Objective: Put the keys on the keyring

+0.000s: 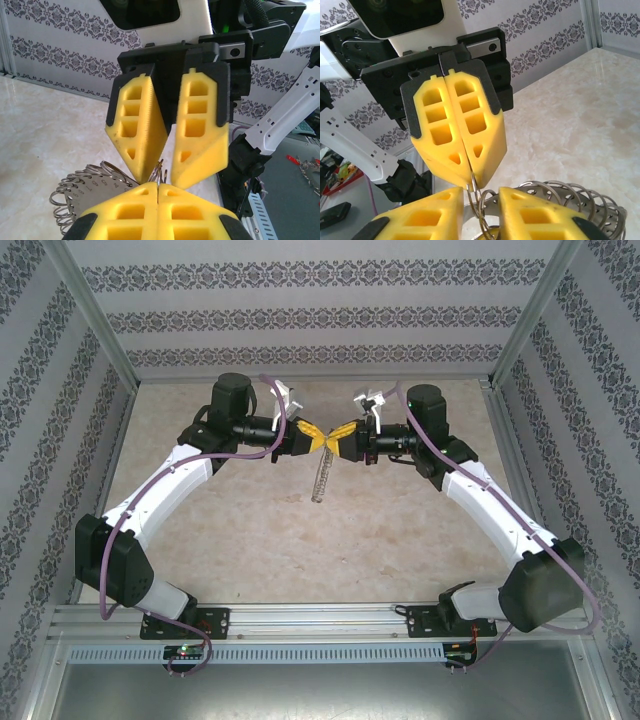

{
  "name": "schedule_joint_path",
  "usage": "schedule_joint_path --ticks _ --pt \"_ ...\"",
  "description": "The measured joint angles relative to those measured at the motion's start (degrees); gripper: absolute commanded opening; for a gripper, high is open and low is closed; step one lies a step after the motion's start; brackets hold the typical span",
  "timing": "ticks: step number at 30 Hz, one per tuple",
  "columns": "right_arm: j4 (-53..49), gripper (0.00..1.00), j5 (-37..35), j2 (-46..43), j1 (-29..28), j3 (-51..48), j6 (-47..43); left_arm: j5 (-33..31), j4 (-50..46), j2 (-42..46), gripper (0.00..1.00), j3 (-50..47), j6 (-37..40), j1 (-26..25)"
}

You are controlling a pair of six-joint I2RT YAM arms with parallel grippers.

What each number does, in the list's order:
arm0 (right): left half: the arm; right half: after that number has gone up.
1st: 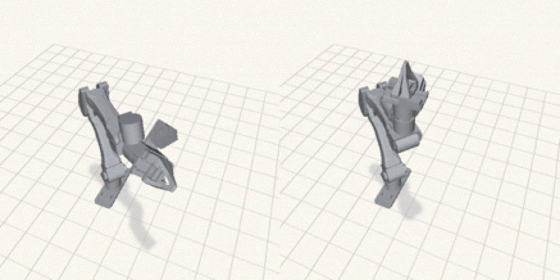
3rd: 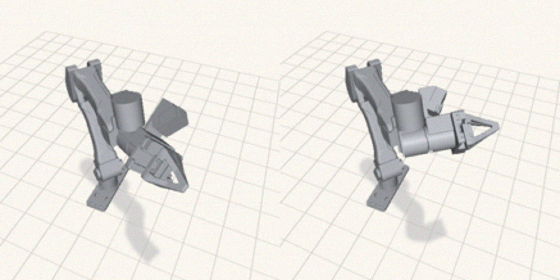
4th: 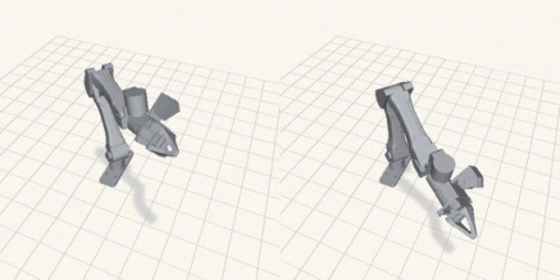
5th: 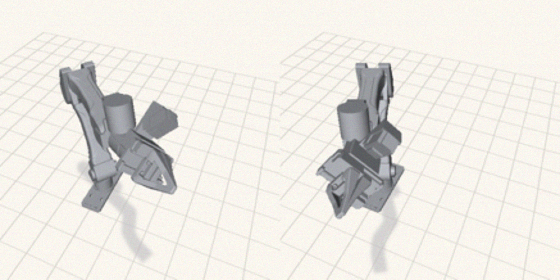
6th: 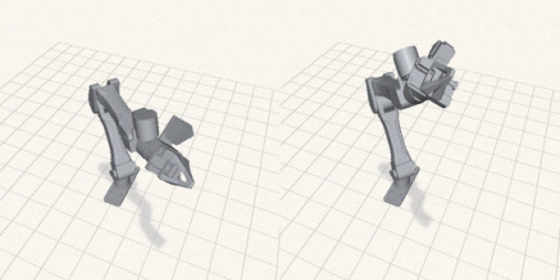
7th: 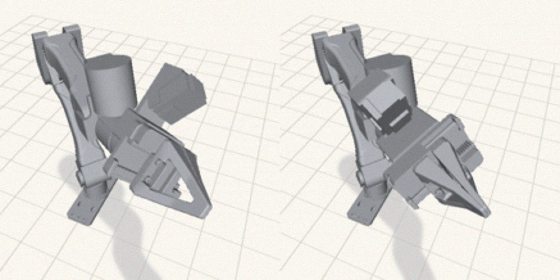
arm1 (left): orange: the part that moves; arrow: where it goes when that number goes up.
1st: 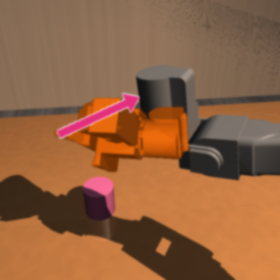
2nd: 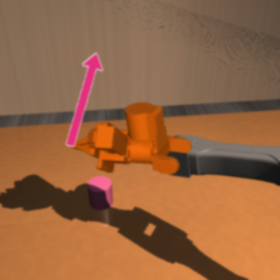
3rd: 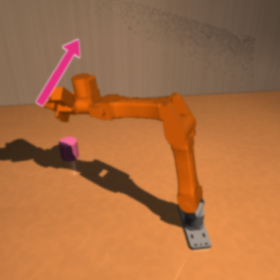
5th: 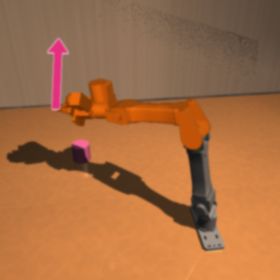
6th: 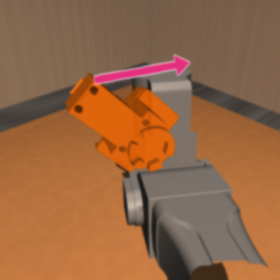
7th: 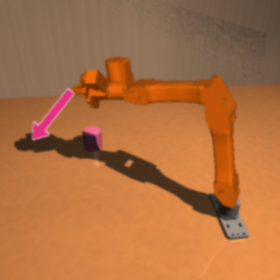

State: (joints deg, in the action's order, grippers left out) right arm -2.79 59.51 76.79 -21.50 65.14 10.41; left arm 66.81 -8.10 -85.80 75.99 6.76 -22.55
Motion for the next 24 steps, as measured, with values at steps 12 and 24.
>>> schedule_joint_path --ticks 12,24 --pt "-4.72 0.00 -2.21 0.00 0.00 2.32 -1.70 -1.97 0.04 -0.02 0.12 0.04 -0.76 -0.26" --pt "-25.86 0.00 -9.99 2.80 -0.15 15.69 -15.30 -10.10 -1.20 2.73 0.39 1.16 0.98 -0.20"
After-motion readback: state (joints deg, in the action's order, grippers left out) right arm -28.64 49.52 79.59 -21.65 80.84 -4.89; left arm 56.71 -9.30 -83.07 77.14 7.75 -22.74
